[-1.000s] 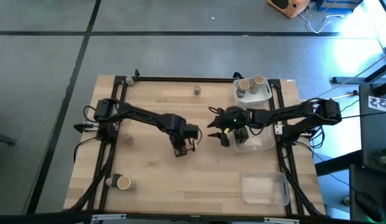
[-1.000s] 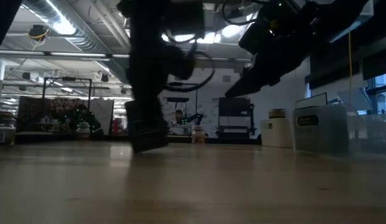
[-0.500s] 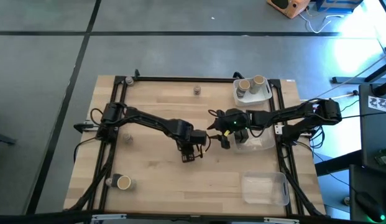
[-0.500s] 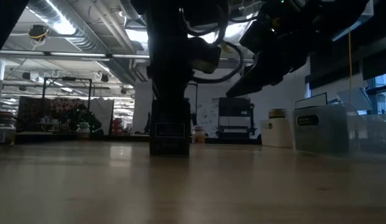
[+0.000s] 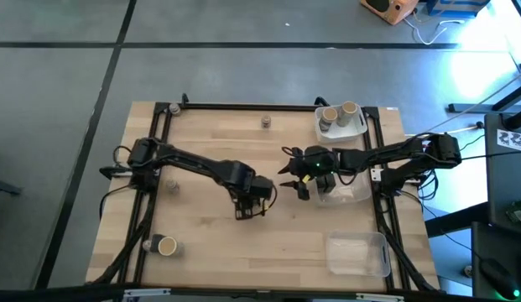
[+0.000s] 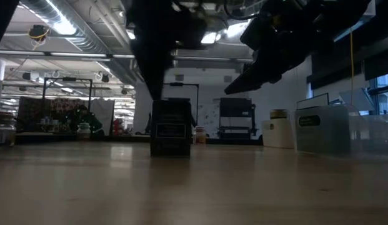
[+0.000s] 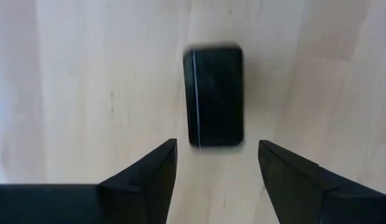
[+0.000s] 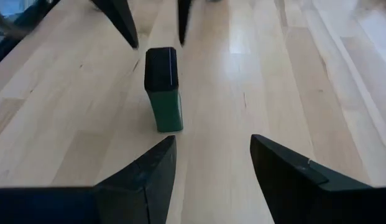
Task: Sort spices by type
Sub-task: Put the top black seasoning container into the top transparent bin
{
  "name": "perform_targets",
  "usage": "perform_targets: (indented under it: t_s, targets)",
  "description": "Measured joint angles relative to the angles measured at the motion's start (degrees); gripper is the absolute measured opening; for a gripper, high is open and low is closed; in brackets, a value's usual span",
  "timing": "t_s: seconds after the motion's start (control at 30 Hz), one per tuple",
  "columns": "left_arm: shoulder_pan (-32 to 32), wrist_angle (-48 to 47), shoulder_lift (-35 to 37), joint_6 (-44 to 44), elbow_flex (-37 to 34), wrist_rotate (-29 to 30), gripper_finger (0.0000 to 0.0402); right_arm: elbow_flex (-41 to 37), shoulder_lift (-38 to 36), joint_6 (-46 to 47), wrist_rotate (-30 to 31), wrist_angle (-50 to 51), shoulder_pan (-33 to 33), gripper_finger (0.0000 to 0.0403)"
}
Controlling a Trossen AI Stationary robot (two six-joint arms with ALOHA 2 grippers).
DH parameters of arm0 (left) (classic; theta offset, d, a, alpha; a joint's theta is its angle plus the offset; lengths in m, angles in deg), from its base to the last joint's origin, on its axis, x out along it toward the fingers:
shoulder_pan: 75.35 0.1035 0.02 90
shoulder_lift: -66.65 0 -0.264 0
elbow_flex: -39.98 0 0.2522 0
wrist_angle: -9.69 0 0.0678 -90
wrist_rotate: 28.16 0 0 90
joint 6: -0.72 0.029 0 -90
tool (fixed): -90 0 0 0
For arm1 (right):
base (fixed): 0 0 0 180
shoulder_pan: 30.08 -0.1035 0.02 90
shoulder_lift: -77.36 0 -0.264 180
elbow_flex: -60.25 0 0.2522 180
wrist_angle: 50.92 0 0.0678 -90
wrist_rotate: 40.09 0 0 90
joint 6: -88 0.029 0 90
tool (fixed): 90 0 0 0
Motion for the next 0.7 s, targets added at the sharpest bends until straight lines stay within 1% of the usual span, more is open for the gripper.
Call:
perform_targets:
  t_s: [0.17,0.27,0.37,0.47,0.53,0.63,0.7]
  targets:
    - [-5.22,-2.50,3.58,-2.63,-0.41,7.96,0.0203,0.00,0.00,3.23,-1.02,-2.84,-0.02,0.0205]
    - [-8.21,-1.90,7.10,-5.58,-4.67,10.99,0.0203,0.00,0.00,5.27,-1.29,-5.92,-0.02,0.0205]
    - [-10.58,1.08,11.08,-10.95,-11.88,12.00,0.0199,0.00,0.00,6.43,-3.09,-9.46,-0.07,0.0208]
    - [-12.65,9.62,16.11,-14.67,-20.94,12.59,0.0192,0.06,0.25,7.98,-3.54,-12.41,-0.07,0.0229]
    - [-13.63,17.66,19.08,-15.95,-27.25,12.64,0.0188,1.21,0.82,9.07,-3.69,-12.06,-0.07,0.0252]
    - [-14.31,29.56,22.15,-17.05,-35.61,12.86,0.0182,4.70,3.11,9.40,-4.57,-10.80,-0.80,0.0287]
    - [-14.16,37.24,22.75,-16.98,-39.99,14.07,0.0179,7.67,5.31,8.82,-4.61,-9.66,-1.88,0.0304]
